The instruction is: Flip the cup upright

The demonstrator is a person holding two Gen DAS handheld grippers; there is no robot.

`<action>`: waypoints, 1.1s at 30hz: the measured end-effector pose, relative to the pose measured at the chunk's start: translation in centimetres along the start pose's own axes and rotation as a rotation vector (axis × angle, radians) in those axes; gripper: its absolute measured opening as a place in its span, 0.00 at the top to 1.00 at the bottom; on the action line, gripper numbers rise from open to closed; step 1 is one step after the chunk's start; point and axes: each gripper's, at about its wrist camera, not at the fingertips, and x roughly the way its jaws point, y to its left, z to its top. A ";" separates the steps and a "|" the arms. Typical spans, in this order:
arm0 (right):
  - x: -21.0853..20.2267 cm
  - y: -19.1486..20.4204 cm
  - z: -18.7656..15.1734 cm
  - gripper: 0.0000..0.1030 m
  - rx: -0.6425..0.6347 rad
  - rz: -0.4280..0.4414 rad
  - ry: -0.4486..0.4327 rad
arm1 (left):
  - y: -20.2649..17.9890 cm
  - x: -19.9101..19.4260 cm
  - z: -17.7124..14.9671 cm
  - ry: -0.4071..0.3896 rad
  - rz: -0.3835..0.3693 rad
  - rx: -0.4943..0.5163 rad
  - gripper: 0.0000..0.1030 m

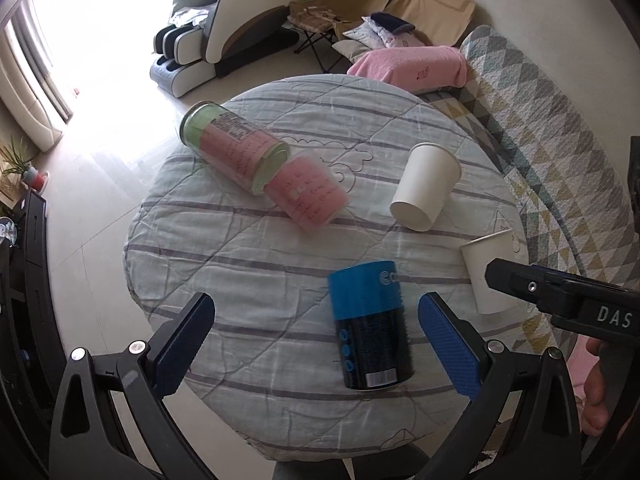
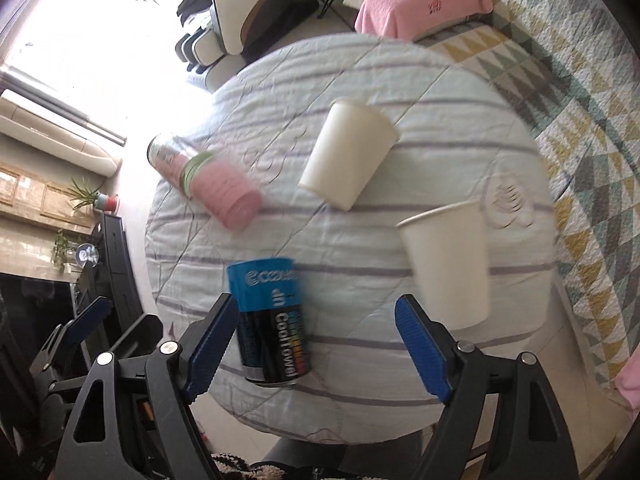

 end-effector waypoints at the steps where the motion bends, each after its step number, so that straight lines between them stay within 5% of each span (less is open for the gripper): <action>1: -0.6 -0.5 0.1 0.21 -0.003 -0.007 -0.009 | -0.6 0.3 0.0 0.004 -0.006 -0.007 0.00; 8: -2.2 -4.7 0.6 0.21 -0.011 -0.041 0.004 | -3.4 4.7 -1.0 0.103 -0.031 -0.083 0.00; 18: 0.2 -9.1 -0.2 0.21 0.001 -0.048 0.080 | -4.3 10.0 -2.2 0.173 0.026 -0.126 0.01; 19: 0.3 -9.4 -0.3 0.21 0.004 -0.047 0.085 | -4.1 10.2 -2.4 0.177 0.028 -0.133 0.09; 20: 0.4 -9.5 -0.4 0.21 0.006 -0.047 0.088 | -3.9 10.4 -2.5 0.180 0.031 -0.139 0.31; 21: 0.5 -9.8 -0.5 0.21 0.007 -0.049 0.090 | -3.7 10.5 -2.5 0.185 0.019 -0.147 0.33; 33: 0.0 -10.4 -1.1 0.21 0.040 -0.040 0.087 | -4.0 8.7 -1.4 0.133 0.021 -0.093 0.34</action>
